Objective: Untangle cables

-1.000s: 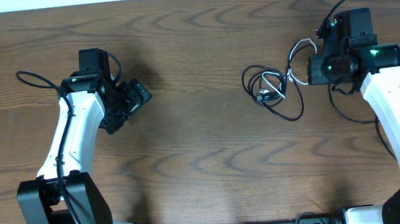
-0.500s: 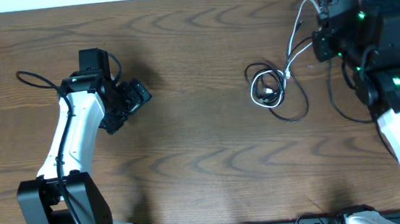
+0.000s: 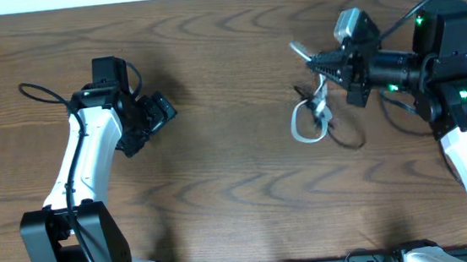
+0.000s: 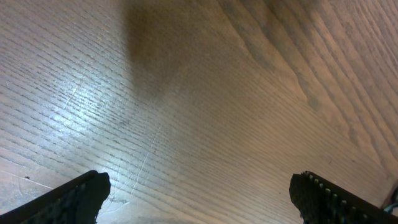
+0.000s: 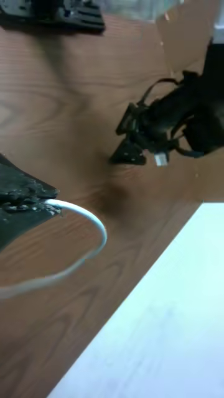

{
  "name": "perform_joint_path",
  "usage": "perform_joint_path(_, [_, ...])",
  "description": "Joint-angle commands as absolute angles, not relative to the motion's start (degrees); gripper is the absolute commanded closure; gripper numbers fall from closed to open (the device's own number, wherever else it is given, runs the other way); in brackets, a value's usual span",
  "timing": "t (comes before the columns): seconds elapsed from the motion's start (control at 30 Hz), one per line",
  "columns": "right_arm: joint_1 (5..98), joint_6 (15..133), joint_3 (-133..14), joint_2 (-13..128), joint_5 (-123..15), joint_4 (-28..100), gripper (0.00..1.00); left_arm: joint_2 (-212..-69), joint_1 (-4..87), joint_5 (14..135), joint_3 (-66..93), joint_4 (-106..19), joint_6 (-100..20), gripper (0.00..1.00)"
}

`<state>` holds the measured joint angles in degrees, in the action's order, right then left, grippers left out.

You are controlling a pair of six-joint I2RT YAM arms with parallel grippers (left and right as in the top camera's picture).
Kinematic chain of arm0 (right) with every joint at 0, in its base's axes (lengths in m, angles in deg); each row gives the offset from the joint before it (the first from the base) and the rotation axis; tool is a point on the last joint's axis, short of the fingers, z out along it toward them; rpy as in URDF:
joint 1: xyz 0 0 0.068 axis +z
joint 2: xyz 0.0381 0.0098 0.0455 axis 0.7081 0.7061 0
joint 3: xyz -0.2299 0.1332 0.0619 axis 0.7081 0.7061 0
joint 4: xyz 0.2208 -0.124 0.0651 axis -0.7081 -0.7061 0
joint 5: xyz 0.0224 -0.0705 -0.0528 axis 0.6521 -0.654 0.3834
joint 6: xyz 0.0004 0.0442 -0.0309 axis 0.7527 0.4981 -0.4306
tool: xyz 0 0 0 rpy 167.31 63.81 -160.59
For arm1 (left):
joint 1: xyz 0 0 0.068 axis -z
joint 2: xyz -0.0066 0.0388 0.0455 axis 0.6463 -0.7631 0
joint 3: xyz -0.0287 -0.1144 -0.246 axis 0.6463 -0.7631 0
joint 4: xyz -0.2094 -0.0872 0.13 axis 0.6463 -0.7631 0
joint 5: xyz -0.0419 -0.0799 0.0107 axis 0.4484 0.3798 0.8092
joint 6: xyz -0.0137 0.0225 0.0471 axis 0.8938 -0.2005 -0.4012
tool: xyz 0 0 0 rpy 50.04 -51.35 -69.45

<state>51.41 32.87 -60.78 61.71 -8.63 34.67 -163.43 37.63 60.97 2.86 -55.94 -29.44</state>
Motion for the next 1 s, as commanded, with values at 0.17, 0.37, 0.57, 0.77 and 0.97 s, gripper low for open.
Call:
perform_joint_path(0.17, [51.59,50.95,-61.54,63.26,-36.85,33.27,0.99,-162.47,37.39,60.44,4.44,-56.11,-29.57,0.02])
perform_joint_path(0.37, [53.33,22.82,-61.52,63.94,-2.62,15.92,0.99,-162.47,37.39,60.44,4.44,-56.11,-29.57,0.02])
perform_joint_path(0.57, [57.71,13.64,-61.3,67.15,-7.78,1.49,0.99,-162.47,37.39,60.44,4.44,-56.11,-29.57,0.02])
perform_joint_path(0.77, [67.72,9.4,-61.3,73.71,-13.2,-5.67,0.99,-162.47,37.39,60.44,4.44,-56.13,-29.57,0.02])
perform_joint_path(0.97, [77.99,17.79,-61.3,81.92,-18.55,-3.79,0.99,-162.47,37.39,60.44,4.44,-56.13,-29.57,0.02])
